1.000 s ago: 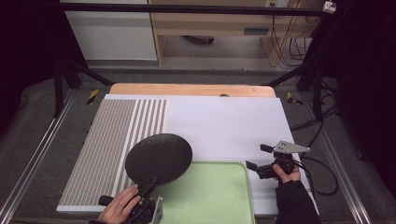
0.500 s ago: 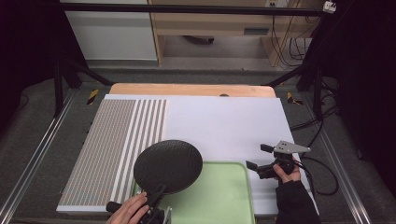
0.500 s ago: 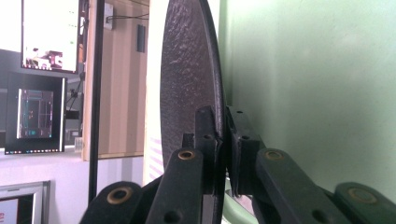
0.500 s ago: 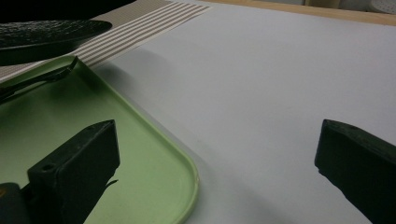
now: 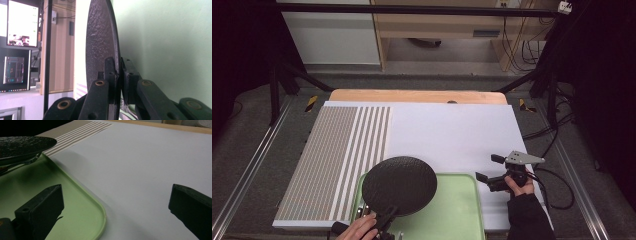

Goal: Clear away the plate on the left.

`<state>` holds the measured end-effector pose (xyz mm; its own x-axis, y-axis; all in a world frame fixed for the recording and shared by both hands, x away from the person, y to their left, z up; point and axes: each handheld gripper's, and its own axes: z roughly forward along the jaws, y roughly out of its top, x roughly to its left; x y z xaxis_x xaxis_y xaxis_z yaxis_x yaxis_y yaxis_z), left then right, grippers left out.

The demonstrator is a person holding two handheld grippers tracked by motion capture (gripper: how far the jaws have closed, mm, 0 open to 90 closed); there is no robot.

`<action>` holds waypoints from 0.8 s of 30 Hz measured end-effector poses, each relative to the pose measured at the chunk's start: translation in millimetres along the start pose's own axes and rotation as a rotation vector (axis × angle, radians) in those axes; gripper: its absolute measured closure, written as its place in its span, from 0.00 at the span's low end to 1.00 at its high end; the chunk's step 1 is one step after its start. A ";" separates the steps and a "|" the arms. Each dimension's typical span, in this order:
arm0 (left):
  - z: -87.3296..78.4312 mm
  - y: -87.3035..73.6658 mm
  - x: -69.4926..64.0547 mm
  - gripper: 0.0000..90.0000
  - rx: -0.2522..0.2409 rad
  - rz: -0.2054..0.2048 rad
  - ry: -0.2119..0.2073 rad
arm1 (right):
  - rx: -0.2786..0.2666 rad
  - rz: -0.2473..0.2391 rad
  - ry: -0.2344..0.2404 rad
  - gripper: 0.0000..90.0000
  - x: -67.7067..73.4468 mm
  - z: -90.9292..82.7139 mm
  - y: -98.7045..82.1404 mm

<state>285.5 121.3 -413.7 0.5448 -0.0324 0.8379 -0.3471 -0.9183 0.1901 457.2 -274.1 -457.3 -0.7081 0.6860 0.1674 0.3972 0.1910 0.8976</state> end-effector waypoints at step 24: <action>-7.3 24.5 -14.6 0.93 -0.073 0.010 -0.085 | 0.000 -0.001 0.001 0.00 -0.1 0.3 -0.1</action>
<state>263.5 102.1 -417.5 0.6027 -0.0781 0.7941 -0.4064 -0.8865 0.2213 457.4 -274.0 -457.6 -0.7090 0.6853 0.1665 0.3965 0.1921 0.8977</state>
